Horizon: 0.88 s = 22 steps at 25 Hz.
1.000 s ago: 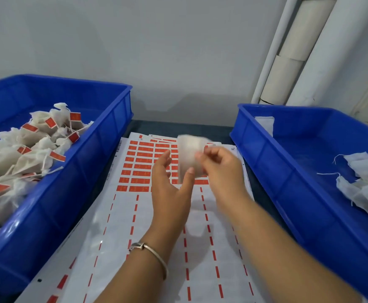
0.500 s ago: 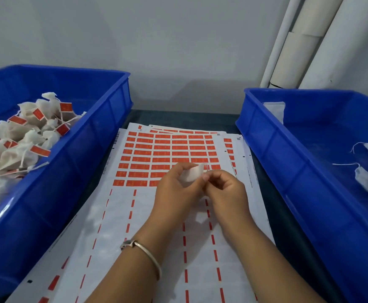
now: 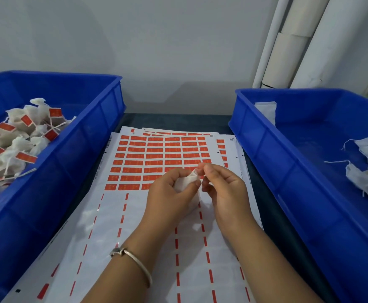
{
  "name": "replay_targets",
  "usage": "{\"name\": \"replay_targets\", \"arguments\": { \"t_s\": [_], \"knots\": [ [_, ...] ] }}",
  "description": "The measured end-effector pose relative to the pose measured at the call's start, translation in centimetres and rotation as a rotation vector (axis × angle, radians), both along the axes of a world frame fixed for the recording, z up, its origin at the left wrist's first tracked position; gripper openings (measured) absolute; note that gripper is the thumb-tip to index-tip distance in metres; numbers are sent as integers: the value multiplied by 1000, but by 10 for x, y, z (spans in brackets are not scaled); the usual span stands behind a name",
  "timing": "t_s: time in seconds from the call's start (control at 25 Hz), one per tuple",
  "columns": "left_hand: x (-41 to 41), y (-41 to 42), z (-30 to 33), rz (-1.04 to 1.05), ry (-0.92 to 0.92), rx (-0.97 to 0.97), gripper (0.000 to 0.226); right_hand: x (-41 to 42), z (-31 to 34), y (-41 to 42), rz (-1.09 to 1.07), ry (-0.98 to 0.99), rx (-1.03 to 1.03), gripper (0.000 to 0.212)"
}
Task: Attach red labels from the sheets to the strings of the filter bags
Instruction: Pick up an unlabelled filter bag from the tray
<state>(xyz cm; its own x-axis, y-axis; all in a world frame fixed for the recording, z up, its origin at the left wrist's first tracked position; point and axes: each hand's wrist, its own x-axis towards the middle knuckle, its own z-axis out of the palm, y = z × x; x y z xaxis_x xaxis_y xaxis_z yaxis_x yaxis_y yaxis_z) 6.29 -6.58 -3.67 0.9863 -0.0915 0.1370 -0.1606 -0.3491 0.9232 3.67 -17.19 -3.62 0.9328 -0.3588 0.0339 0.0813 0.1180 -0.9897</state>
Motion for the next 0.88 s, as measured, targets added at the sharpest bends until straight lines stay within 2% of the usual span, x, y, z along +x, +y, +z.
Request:
{"name": "replay_targets", "arguments": {
  "t_s": [0.12, 0.28, 0.4, 0.44, 0.6, 0.68, 0.76, 0.88],
  "knots": [
    [0, 0, 0, 1, -3, -6, 15, 0, 2, -1, 49, -28, 58, 29],
    [-2, 1, 4, -21, -34, -33, 20, 0, 2, 0, 62, -43, 47, 21],
    [-2, 2, 5, -29, -27, -39, 7, 2, 1, -2, 50, -33, 48, 21],
    [-3, 2, 5, -38, -33, -40, 10, 2, 0, -3, 49, -18, 39, 20],
    [-2, 3, 3, -96, -50, -63, 18, 2, -5, -1, -53, 7, -139, 21],
    [-2, 3, 3, -99, -52, -65, 19, 2, -5, -1, -78, -19, -213, 28],
    [-3, 2, 3, -112, -67, -62, 21, 1, -6, -3, 6, -61, -225, 34],
    [-2, 3, 3, -98, -70, -69, 24, 1, -6, -4, 77, -79, -305, 22]
  ]
}}
